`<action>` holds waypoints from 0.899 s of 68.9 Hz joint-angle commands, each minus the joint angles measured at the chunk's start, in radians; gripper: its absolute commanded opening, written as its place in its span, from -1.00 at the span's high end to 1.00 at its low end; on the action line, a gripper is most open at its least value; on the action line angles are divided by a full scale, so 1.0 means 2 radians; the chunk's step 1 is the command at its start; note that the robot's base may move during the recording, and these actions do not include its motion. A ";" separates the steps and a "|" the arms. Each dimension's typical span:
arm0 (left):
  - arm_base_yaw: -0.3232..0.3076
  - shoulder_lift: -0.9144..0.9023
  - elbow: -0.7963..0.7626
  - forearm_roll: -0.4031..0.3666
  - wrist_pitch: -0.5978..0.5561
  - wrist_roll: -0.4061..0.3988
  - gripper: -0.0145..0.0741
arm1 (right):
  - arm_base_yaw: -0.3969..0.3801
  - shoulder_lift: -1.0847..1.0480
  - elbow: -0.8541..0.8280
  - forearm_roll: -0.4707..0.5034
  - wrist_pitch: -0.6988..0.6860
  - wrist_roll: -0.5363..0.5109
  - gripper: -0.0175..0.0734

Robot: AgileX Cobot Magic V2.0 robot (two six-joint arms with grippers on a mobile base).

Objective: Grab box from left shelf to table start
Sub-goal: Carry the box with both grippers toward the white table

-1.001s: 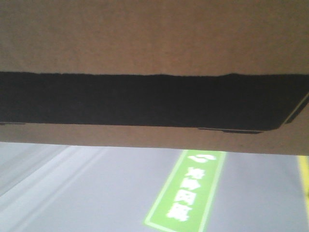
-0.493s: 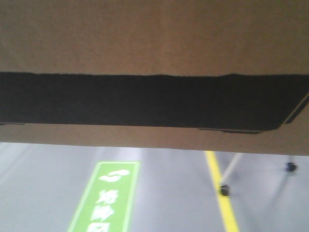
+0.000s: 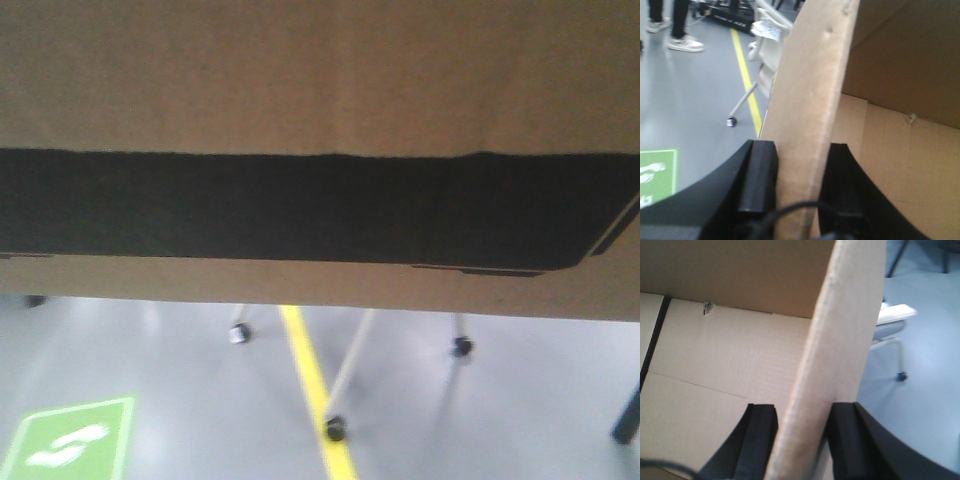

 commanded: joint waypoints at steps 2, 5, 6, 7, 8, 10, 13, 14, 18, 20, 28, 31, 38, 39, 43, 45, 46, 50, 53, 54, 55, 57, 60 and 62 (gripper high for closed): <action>-0.014 -0.006 -0.017 -0.053 -0.054 0.049 0.91 | -0.001 0.006 -0.016 -0.012 -0.090 -0.018 0.49; -0.014 -0.006 -0.017 -0.053 -0.054 0.049 0.91 | -0.001 0.006 -0.016 -0.012 -0.090 -0.018 0.49; -0.014 -0.006 -0.017 -0.053 -0.054 0.049 0.91 | -0.001 0.006 -0.016 -0.012 -0.090 -0.018 0.49; -0.014 -0.006 -0.017 -0.053 -0.054 0.049 0.91 | -0.001 0.006 -0.016 -0.012 -0.090 -0.018 0.49; -0.014 -0.006 -0.017 -0.053 -0.054 0.049 0.91 | -0.001 0.006 -0.016 -0.012 -0.090 -0.018 0.49; -0.014 -0.006 -0.017 -0.053 -0.054 0.049 0.91 | -0.001 0.006 -0.016 -0.012 -0.090 -0.018 0.49; -0.014 -0.006 -0.017 -0.053 -0.054 0.049 0.91 | -0.001 0.006 -0.016 -0.012 -0.090 -0.018 0.49; -0.014 -0.006 -0.017 -0.053 -0.054 0.049 0.91 | -0.001 0.006 -0.016 -0.012 -0.090 -0.018 0.49; -0.014 -0.006 -0.017 -0.053 -0.054 0.049 0.91 | -0.001 0.006 -0.016 -0.012 -0.090 -0.018 0.49; -0.014 -0.006 -0.017 -0.053 -0.054 0.049 0.91 | -0.001 0.006 -0.016 -0.012 -0.090 -0.018 0.49; -0.014 -0.006 -0.017 -0.053 -0.054 0.049 0.91 | -0.001 0.006 -0.016 -0.012 -0.090 -0.018 0.49; -0.014 -0.006 -0.017 -0.053 -0.054 0.049 0.91 | -0.001 0.006 -0.016 -0.012 -0.090 -0.018 0.49; -0.014 -0.006 -0.017 -0.053 -0.054 0.049 0.91 | -0.001 0.006 -0.016 -0.012 -0.090 -0.018 0.49; -0.014 -0.006 -0.017 -0.053 -0.054 0.049 0.91 | -0.001 0.006 -0.016 -0.012 -0.090 -0.018 0.49; -0.014 -0.006 -0.017 -0.053 -0.054 0.049 0.91 | -0.001 0.006 -0.016 -0.012 -0.090 -0.018 0.49; -0.014 -0.006 -0.017 -0.053 -0.054 0.049 0.91 | -0.001 0.006 -0.016 -0.012 -0.090 -0.018 0.49; -0.014 -0.006 -0.017 -0.053 -0.054 0.049 0.91 | -0.001 0.006 -0.016 -0.012 -0.090 -0.018 0.49; -0.014 -0.006 -0.017 -0.053 -0.054 0.049 0.91 | -0.001 0.006 -0.016 -0.012 -0.090 -0.018 0.49; -0.014 -0.006 -0.017 -0.053 -0.054 0.049 0.91 | -0.001 0.006 -0.016 -0.012 -0.090 -0.018 0.49; -0.014 -0.006 -0.017 -0.053 -0.054 0.049 0.91 | -0.001 0.006 -0.016 -0.012 -0.090 -0.018 0.49; -0.014 -0.006 -0.017 -0.053 -0.054 0.049 0.91 | -0.001 0.006 -0.016 -0.012 -0.090 -0.018 0.49; -0.014 -0.006 -0.017 -0.053 -0.054 0.049 0.91 | -0.001 0.006 -0.016 -0.012 -0.090 -0.018 0.49; -0.014 -0.006 -0.017 -0.053 -0.054 0.049 0.91 | -0.001 0.006 -0.016 -0.012 -0.090 -0.018 0.49; -0.014 -0.006 -0.017 -0.053 -0.054 0.049 0.91 | -0.001 0.006 -0.016 -0.012 -0.090 -0.018 0.49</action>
